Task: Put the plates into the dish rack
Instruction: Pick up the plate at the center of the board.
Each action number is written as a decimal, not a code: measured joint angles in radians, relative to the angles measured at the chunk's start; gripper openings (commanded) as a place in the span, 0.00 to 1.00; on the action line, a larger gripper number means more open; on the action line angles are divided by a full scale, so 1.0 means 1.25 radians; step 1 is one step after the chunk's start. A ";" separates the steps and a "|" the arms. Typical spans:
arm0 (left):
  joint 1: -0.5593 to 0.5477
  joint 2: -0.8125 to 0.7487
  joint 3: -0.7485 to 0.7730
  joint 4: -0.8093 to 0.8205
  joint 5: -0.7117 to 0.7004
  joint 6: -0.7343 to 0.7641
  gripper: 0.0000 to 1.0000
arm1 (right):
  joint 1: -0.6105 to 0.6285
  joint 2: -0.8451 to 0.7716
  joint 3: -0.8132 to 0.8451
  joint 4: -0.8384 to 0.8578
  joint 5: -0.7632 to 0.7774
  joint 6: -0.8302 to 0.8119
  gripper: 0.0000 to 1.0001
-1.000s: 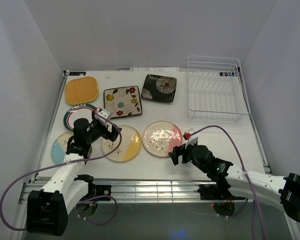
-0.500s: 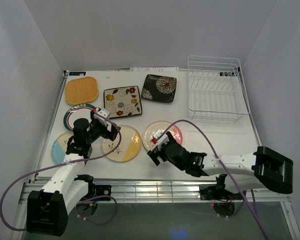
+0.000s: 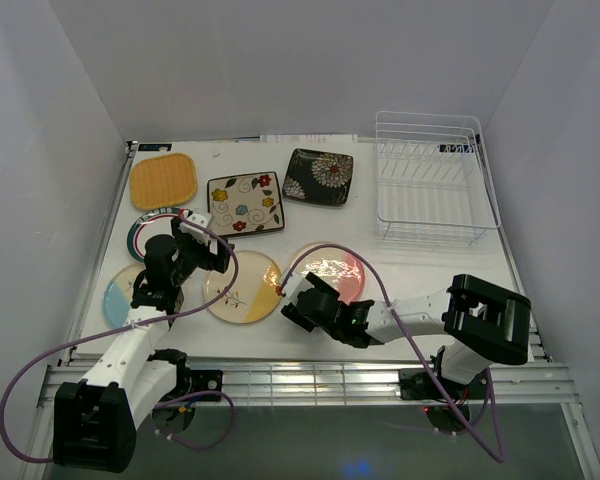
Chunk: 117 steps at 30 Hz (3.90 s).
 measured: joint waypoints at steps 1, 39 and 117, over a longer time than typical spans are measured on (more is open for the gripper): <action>0.000 0.000 0.000 0.001 -0.004 -0.002 0.98 | 0.000 0.007 0.003 0.000 0.000 -0.003 0.71; 0.000 0.013 0.001 0.002 0.008 -0.042 0.98 | -0.005 0.081 0.053 0.003 -0.027 -0.009 0.08; -0.211 0.674 0.383 -0.109 0.224 -0.739 0.80 | -0.053 0.023 -0.025 0.298 -0.030 -0.010 0.08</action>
